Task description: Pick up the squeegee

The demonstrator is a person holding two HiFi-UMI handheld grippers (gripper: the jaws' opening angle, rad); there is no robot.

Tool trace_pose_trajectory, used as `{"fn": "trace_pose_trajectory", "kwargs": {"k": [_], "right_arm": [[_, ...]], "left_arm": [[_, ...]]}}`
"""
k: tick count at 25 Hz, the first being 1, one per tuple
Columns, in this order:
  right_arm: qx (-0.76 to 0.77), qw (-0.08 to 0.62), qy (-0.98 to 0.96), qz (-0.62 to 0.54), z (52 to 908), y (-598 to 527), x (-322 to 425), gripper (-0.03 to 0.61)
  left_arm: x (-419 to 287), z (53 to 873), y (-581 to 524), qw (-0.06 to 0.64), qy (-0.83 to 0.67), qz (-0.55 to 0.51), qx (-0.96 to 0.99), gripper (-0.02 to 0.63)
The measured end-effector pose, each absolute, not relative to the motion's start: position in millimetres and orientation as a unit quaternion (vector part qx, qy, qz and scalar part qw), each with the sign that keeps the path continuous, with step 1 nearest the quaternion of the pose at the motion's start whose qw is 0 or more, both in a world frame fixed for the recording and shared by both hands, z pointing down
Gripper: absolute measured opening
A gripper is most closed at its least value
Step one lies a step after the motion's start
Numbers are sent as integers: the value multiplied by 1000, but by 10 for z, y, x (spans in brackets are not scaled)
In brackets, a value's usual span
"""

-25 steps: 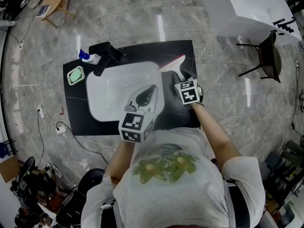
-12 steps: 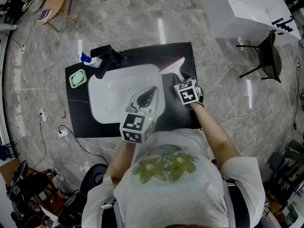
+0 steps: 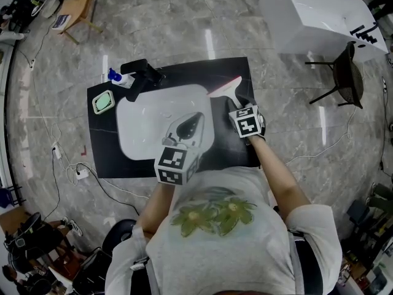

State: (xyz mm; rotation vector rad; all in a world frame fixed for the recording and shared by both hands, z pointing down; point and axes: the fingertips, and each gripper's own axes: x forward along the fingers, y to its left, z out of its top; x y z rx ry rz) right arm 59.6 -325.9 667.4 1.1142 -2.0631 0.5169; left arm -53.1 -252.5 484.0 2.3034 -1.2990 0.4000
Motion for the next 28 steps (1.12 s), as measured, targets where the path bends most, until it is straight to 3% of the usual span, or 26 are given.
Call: {"fn": "trace_pose_trajectory", "kwargs": {"k": [28], "right_arm": [[431,278,-842,168,5812,-2920,440,106]], "left_arm": [[-640,4656,-2085,205,-497,128,834,9]]}}
